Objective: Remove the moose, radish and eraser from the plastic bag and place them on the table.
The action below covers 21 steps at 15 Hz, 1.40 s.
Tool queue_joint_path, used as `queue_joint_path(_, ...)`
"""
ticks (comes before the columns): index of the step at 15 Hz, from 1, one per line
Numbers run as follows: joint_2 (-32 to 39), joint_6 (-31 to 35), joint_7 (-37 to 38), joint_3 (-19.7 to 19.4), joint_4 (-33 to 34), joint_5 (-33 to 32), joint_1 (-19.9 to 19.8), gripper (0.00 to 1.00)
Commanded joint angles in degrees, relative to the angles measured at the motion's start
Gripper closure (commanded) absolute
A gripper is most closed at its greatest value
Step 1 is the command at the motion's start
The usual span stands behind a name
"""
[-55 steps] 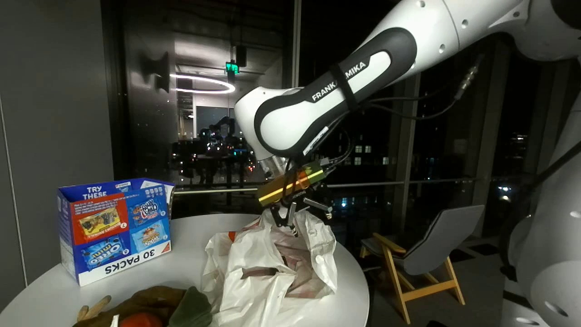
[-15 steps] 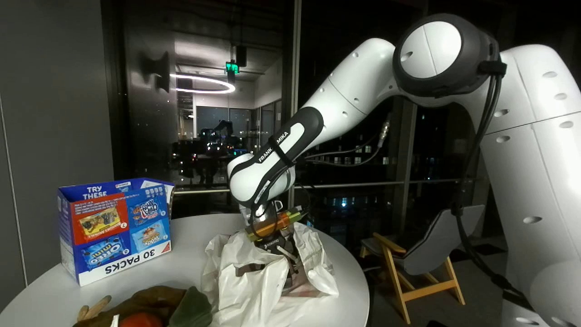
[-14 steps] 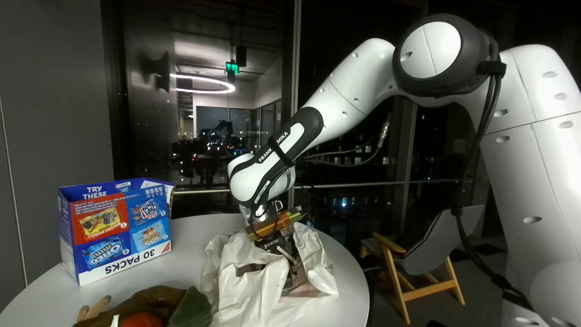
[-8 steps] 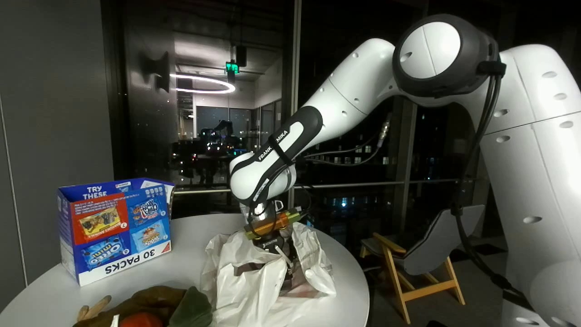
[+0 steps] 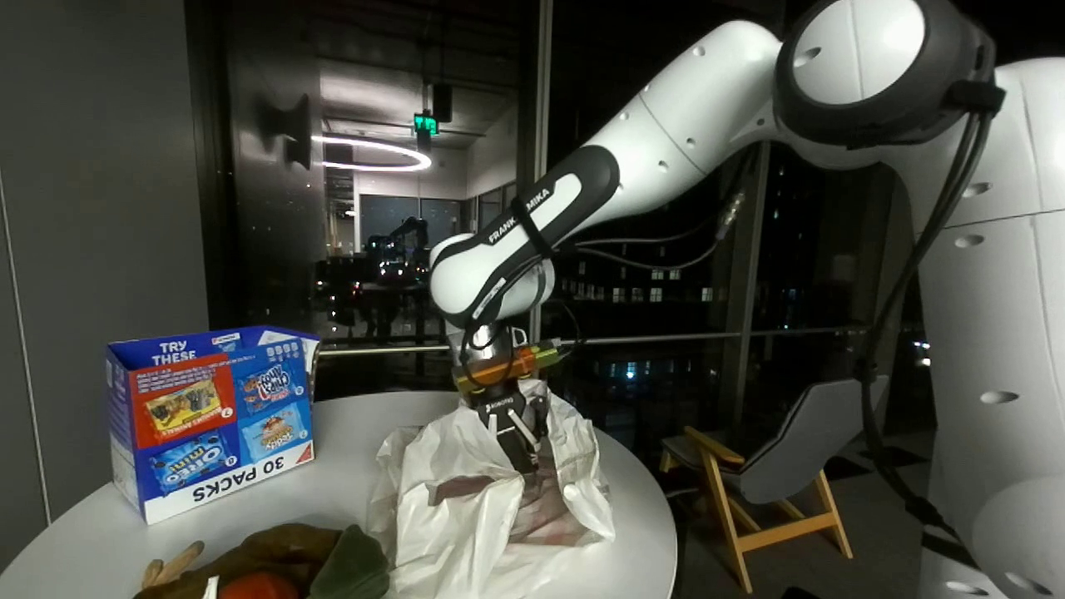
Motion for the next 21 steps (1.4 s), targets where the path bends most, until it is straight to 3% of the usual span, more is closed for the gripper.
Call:
queue_joint_path(1,-7.78,-8.73,-8.48,0.63,-1.23,6.31,-0.94,0.67)
queue_joint_path(6,-13.57,-23.26,-24.13,0.27,0.83,13.01,-1.8,0.67)
queue_joint_path(10,-18.03,-27.7,-32.8,1.25,-0.41,10.27,-1.06,0.67)
queue_joint_path(14,-21.17,-19.88,-36.96,3.46,-4.26,4.81,0.0,0.67)
queue_joint_path(21,-18.72,0.69,-31.63,11.57,-6.72,-1.82,5.36,0.67)
